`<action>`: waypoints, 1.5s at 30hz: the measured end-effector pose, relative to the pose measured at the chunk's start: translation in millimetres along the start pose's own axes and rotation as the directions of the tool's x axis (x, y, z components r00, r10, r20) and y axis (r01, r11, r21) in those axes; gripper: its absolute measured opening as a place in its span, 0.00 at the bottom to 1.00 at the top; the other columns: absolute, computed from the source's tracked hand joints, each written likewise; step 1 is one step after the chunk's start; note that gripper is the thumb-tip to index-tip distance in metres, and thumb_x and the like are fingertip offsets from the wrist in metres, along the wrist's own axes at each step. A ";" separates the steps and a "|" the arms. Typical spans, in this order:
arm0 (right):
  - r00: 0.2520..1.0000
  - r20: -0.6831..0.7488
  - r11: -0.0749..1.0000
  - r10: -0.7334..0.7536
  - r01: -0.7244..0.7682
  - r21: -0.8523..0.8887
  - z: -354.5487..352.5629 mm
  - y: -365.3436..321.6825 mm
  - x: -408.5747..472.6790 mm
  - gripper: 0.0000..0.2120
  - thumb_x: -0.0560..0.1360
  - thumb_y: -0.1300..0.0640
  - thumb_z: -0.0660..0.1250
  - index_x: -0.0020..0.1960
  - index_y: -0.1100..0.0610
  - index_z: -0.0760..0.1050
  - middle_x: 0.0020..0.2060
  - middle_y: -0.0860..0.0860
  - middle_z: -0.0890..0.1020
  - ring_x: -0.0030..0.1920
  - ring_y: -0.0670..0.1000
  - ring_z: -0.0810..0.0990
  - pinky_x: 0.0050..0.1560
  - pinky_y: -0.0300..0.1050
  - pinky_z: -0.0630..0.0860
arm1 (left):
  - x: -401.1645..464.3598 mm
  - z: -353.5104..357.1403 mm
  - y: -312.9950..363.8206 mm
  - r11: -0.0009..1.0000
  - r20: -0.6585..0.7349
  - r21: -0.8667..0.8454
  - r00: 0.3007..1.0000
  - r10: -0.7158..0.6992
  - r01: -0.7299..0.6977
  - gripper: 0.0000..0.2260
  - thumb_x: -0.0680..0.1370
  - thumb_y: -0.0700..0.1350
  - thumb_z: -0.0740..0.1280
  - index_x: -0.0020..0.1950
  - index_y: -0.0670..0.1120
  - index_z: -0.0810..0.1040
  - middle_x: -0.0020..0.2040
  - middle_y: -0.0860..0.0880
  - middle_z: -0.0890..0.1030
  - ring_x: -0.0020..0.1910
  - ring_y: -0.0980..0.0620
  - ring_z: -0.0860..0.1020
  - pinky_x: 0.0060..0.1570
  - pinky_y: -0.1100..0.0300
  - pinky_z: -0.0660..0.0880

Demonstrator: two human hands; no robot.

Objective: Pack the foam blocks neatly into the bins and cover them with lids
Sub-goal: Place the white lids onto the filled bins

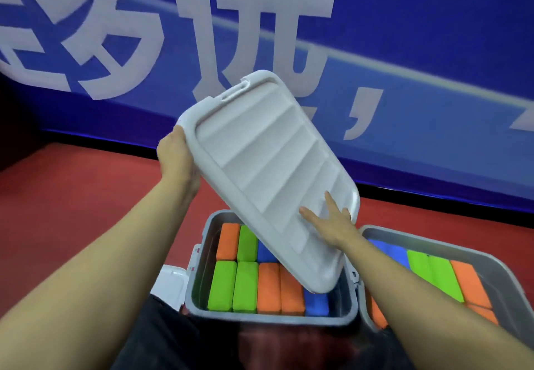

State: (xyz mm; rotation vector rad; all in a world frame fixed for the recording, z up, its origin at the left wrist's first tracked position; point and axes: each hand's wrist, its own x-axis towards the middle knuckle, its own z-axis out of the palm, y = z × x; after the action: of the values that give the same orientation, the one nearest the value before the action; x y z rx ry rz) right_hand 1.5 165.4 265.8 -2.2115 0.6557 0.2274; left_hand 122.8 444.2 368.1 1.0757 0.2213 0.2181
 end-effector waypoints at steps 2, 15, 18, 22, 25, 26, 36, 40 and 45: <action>0.995 -0.034 0.993 0.094 -0.091 0.070 7.3 23.4 2.3 0.54 0.66 0.23 0.66 0.81 0.35 0.40 0.81 0.56 0.38 0.81 0.62 0.50 0.77 0.59 0.56 | -3.3 -13.3 -24.8 0.990 -0.048 -0.119 0.996 -0.079 0.073 0.09 0.82 0.43 0.62 0.48 0.44 0.81 0.43 0.48 0.83 0.39 0.50 0.82 0.44 0.56 0.81; 0.924 -0.109 0.929 0.367 -0.358 0.096 56.5 133.2 68.4 0.67 0.58 0.25 0.76 0.81 0.42 0.37 0.77 0.57 0.54 0.75 0.64 0.57 0.73 0.64 0.59 | 16.5 -132.5 -147.8 0.935 -0.182 -0.011 0.919 -0.350 0.354 0.10 0.84 0.41 0.55 0.52 0.45 0.76 0.45 0.49 0.78 0.44 0.52 0.79 0.50 0.56 0.78; 0.930 -0.137 0.940 0.340 -0.336 0.055 62.5 152.8 79.8 0.67 0.56 0.26 0.77 0.81 0.40 0.38 0.75 0.55 0.57 0.74 0.63 0.58 0.73 0.64 0.60 | 31.9 -152.7 -160.9 0.856 -0.153 0.296 0.905 -0.396 0.424 0.14 0.81 0.56 0.60 0.65 0.54 0.72 0.51 0.51 0.81 0.48 0.51 0.80 0.55 0.50 0.77; 0.941 -0.143 0.950 0.307 -0.313 -0.020 73.6 176.4 90.4 0.68 0.53 0.26 0.78 0.80 0.40 0.40 0.74 0.55 0.57 0.74 0.64 0.58 0.74 0.64 0.61 | 29.6 -177.6 -189.6 0.561 -0.143 0.741 0.903 -0.405 0.369 0.18 0.80 0.56 0.66 0.65 0.47 0.78 0.61 0.46 0.80 0.58 0.42 0.79 0.58 0.44 0.77; 0.939 -0.144 0.944 0.312 -0.323 -0.061 84.7 186.6 96.4 0.70 0.51 0.25 0.77 0.80 0.41 0.39 0.74 0.57 0.58 0.74 0.64 0.59 0.73 0.65 0.61 | 19.2 -194.9 -209.0 0.442 -0.180 0.829 0.912 -0.370 0.343 0.11 0.80 0.48 0.68 0.59 0.45 0.77 0.54 0.46 0.79 0.49 0.44 0.78 0.46 0.52 0.75; 0.940 -0.144 0.945 0.309 -0.320 -0.067 87.6 190.1 98.9 0.70 0.53 0.26 0.78 0.81 0.42 0.39 0.74 0.57 0.58 0.75 0.64 0.58 0.73 0.65 0.61 | 18.8 -200.9 -214.0 0.373 -0.197 0.864 0.908 -0.370 0.339 0.08 0.79 0.47 0.69 0.55 0.45 0.77 0.50 0.46 0.79 0.46 0.44 0.77 0.45 0.52 0.75; 0.986 -0.036 0.986 0.162 -0.164 -0.040 107.4 199.8 115.4 0.66 0.62 0.41 0.83 0.83 0.47 0.40 0.82 0.48 0.54 0.79 0.57 0.57 0.76 0.62 0.60 | 23.3 -233.6 -248.1 0.021 -0.203 0.969 0.848 -0.490 0.245 0.12 0.77 0.45 0.72 0.39 0.40 0.75 0.34 0.45 0.76 0.33 0.47 0.72 0.34 0.58 0.69; 0.978 0.024 0.971 0.209 -0.204 -0.122 108.5 207.1 128.4 0.65 0.65 0.42 0.82 0.82 0.49 0.38 0.82 0.48 0.42 0.81 0.57 0.48 0.78 0.63 0.54 | 29.0 -228.7 -258.7 0.030 -0.160 0.979 0.849 -0.504 0.202 0.07 0.78 0.42 0.71 0.43 0.40 0.77 0.36 0.45 0.78 0.34 0.47 0.75 0.35 0.58 0.70; 0.971 0.038 0.964 0.238 -0.231 -0.129 111.6 209.5 138.6 0.66 0.64 0.43 0.83 0.83 0.51 0.39 0.82 0.49 0.41 0.81 0.58 0.47 0.79 0.62 0.54 | 36.6 -223.8 -269.5 0.082 -0.266 0.934 0.832 -0.487 0.347 0.13 0.77 0.46 0.73 0.41 0.41 0.74 0.37 0.45 0.78 0.41 0.42 0.78 0.43 0.54 0.72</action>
State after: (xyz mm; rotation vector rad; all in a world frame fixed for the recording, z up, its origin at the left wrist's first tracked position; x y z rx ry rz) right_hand 14.8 81.6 4.4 -2.2341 0.8965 0.4574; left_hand 112.7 519.7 24.2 2.2640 0.6167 -0.6723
